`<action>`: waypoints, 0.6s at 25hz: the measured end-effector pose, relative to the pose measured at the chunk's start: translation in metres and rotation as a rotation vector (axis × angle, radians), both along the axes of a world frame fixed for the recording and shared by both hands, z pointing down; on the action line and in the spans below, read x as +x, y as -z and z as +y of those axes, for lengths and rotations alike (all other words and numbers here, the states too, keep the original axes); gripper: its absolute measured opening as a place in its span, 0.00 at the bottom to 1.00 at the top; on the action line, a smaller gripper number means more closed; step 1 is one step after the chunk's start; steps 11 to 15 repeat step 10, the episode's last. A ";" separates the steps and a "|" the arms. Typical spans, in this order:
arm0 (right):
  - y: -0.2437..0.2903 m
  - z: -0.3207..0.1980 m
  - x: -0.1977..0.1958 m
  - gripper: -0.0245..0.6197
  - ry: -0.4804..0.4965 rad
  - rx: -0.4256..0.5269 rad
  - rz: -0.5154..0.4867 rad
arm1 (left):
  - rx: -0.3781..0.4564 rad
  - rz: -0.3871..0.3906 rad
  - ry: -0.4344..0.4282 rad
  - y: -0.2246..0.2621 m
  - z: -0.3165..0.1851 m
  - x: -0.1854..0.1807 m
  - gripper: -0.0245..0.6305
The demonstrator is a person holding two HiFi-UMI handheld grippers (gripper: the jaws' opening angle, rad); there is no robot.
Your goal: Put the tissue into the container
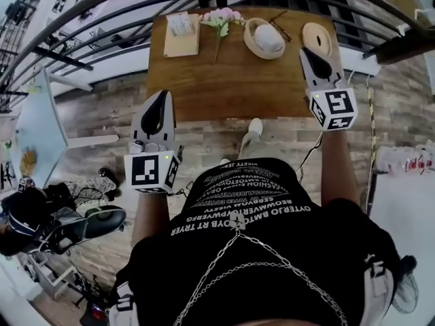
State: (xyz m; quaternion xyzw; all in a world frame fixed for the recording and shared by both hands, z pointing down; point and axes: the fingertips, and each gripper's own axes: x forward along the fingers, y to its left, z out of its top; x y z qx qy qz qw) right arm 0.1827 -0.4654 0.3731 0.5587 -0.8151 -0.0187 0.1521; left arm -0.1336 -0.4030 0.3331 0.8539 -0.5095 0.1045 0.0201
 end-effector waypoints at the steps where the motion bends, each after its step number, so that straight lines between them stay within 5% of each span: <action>1: 0.006 0.011 -0.006 0.06 0.002 0.008 0.000 | 0.006 0.012 -0.003 0.001 0.007 -0.006 0.08; 10: 0.013 0.096 -0.042 0.06 0.022 -0.003 -0.010 | 0.064 0.084 -0.056 0.014 0.056 -0.029 0.08; 15: 0.013 0.096 -0.042 0.06 0.022 -0.003 -0.010 | 0.064 0.084 -0.056 0.014 0.056 -0.029 0.08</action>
